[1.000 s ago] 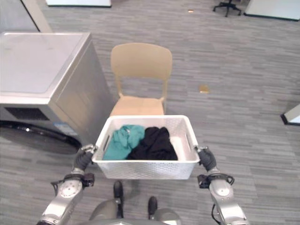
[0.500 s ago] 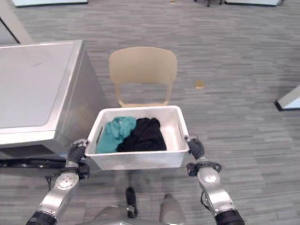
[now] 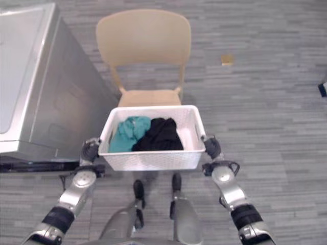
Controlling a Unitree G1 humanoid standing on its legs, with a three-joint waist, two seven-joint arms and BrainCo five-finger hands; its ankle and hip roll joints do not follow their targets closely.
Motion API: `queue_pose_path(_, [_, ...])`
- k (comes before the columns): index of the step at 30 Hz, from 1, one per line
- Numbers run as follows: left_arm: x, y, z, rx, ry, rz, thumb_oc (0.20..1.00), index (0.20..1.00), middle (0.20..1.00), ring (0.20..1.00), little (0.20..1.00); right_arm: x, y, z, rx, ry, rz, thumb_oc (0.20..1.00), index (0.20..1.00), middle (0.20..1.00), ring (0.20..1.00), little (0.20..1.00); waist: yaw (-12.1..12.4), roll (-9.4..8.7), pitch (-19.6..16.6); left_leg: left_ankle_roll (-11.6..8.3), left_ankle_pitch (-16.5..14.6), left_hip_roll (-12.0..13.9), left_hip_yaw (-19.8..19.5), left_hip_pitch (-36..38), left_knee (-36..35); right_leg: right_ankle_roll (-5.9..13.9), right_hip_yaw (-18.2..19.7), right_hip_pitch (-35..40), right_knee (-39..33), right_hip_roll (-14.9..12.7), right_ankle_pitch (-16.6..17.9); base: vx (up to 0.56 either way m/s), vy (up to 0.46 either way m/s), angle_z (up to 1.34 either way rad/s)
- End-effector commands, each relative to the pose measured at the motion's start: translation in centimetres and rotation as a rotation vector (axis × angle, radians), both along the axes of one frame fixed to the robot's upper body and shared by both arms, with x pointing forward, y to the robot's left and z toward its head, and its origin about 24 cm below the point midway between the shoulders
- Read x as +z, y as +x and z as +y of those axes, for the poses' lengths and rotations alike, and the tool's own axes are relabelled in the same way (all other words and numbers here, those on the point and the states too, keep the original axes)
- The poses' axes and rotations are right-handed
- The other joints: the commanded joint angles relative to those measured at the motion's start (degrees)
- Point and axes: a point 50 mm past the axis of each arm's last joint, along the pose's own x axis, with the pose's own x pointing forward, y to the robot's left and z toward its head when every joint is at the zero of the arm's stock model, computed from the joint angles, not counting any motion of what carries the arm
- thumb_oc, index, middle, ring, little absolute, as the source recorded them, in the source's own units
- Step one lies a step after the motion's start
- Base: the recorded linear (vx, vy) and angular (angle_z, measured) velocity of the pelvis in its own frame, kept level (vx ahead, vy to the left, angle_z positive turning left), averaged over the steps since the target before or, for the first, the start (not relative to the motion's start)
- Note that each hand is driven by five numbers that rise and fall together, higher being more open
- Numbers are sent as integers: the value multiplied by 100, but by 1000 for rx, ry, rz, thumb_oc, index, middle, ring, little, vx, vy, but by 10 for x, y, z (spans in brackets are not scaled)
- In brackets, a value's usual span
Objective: Grab the laundry basket,head to the washer,open it,put in the laundry and shut it.
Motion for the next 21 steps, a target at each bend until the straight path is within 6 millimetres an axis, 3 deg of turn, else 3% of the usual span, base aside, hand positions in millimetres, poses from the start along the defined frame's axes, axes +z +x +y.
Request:
queue_pose_path(1, [76, 50, -65, -209, 7, -320, 200, 200, 200, 200, 200, 65, 39, 86, 250, 28, -284, 200, 200, 200, 200, 200, 36, -146, 204, -121, -246, -133, -275, -624, 412, 412, -80, -153, 6, -233, -411, -145, -55, -7])
queue_pose_path(2, [85, 66, -65, -190, 57, -322, 200, 200, 200, 200, 200, 80, 53, 92, 255, -9, -310, 200, 200, 200, 200, 200, 41, -148, 343, -157, -155, -98, -276, -737, 398, 420, -111, -256, 20, -244, -405, -98, -51, 0])
queue_pose_path(4, [93, 74, -61, -168, 98, -333, 200, 200, 200, 200, 200, 86, 62, 96, 255, -35, -312, 200, 200, 200, 200, 200, 55, -131, 484, -189, -96, -67, -269, -762, 371, 427, -143, -286, 31, -260, -409, -37, -19, 1])
queue_pose_path(10, [87, 74, -57, -121, 73, -311, 200, 200, 200, 200, 200, 82, 67, 103, 279, -56, -265, 200, 200, 200, 200, 200, 107, -124, 652, -233, -31, -58, -310, -636, 251, 433, -168, -216, -17, -262, -381, 11, -11, -2])
queue_pose_path(14, [75, 63, -51, -74, 4, -295, 200, 200, 200, 200, 200, 64, 58, 107, 296, -23, -209, 200, 200, 200, 200, 200, 151, -137, 706, -238, -52, -62, -335, -461, 183, 431, -160, -28, -101, -263, -365, 40, -2, 1])
queue_pose_path(17, [53, 46, -49, -49, -55, -247, 200, 200, 200, 200, 200, 36, 42, 108, 309, 17, -125, 200, 200, 200, 200, 200, 174, -144, 698, -231, -107, -64, -347, -259, 181, 419, -169, 210, -168, -268, -386, 67, 6, 7])
queue_pose_path(18, [37, 29, -47, -44, -67, -208, 1000, 1000, 1000, 1000, 1000, 12, 23, 107, 316, 61, -55, 1000, 1000, 1000, 1000, 1000, 203, -166, 668, -214, -182, -63, -342, -75, 188, 413, -182, 421, -218, -273, -405, 112, 20, 11])
queue_pose_path(21, [24, 17, -42, -30, -63, -168, 1000, 1000, 1000, 1000, 1000, -6, 9, 97, 288, 93, -2, 1000, 1000, 1000, 1000, 1000, 221, -173, 603, -208, -236, -66, -351, 81, 182, 408, -213, 621, -270, -297, -424, 44, 11, 11])
